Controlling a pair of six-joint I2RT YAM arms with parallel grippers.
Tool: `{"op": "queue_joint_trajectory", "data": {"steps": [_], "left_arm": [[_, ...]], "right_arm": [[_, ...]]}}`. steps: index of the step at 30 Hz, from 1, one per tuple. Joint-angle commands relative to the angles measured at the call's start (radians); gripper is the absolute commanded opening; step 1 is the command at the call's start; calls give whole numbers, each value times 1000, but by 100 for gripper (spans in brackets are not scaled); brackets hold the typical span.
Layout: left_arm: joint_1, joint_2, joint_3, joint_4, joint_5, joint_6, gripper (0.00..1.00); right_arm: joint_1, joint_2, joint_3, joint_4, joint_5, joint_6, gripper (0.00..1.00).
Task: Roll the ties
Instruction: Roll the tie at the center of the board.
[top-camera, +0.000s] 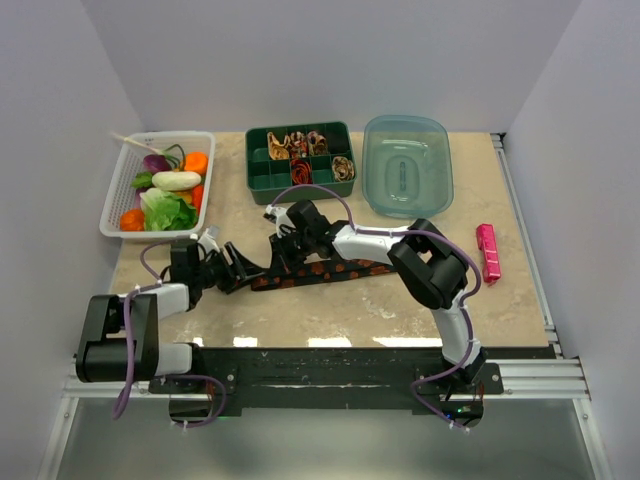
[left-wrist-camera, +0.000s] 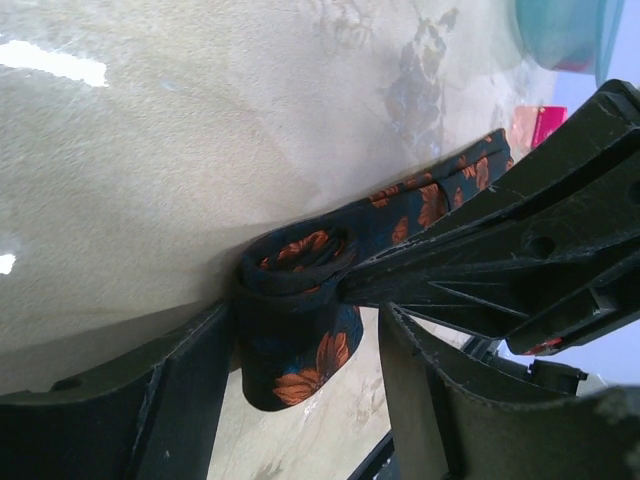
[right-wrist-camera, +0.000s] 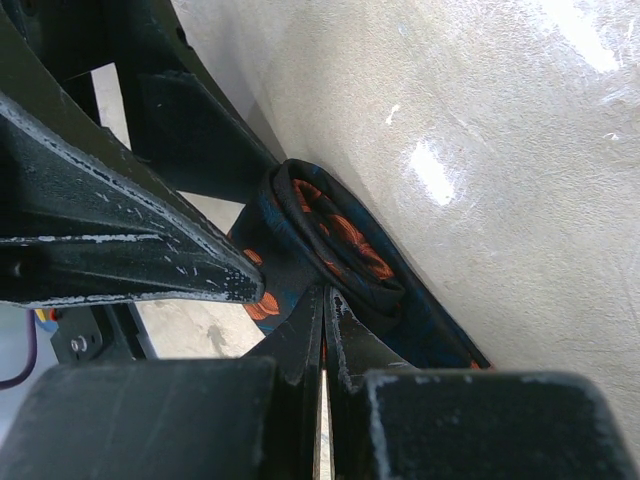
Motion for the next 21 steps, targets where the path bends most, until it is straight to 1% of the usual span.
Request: {"op": "queue_joint_trajectory", "data": {"steps": [1,3,4,6,7,9,11,12,14,15,17,18,21], "left_arm": [[6,64,-42,17,-5,30,62],[6,75,-48,39,2,24,60],[6,78,-51,42,5,26,56],[4,77,-54,57,5,19,53],[4,77,-59,63,2,18,49],[3,77,-63,86,5,6,47],[4,72,-76,112,15,-7,40],[4,69,-79,135,16,-14,35],[4,60,-85,148,12,-22,31],[4,58,-83,154,12,-24,25],[4,58,-76,157,18,-25,20],[4,57,-73,152,19,-25,15],[4,51,-48,116,19,-4,7]], "right_arm": [[2,63,8,-128,65,-33,0],[-1,67,7,-129,59,-32,0],[-4,69,7,-126,56,-30,0],[-6,73,4,-126,49,-29,0],[-7,75,4,-126,48,-27,0],[-9,73,4,-125,37,-27,0],[-9,70,2,-120,34,-22,0],[-10,67,1,-115,25,-22,0],[-10,63,1,-111,20,-21,0],[-9,61,2,-108,16,-21,0],[-12,51,2,-103,10,-15,0],[-10,46,4,-102,6,-9,0],[-13,27,13,-89,-12,-1,0]]}}
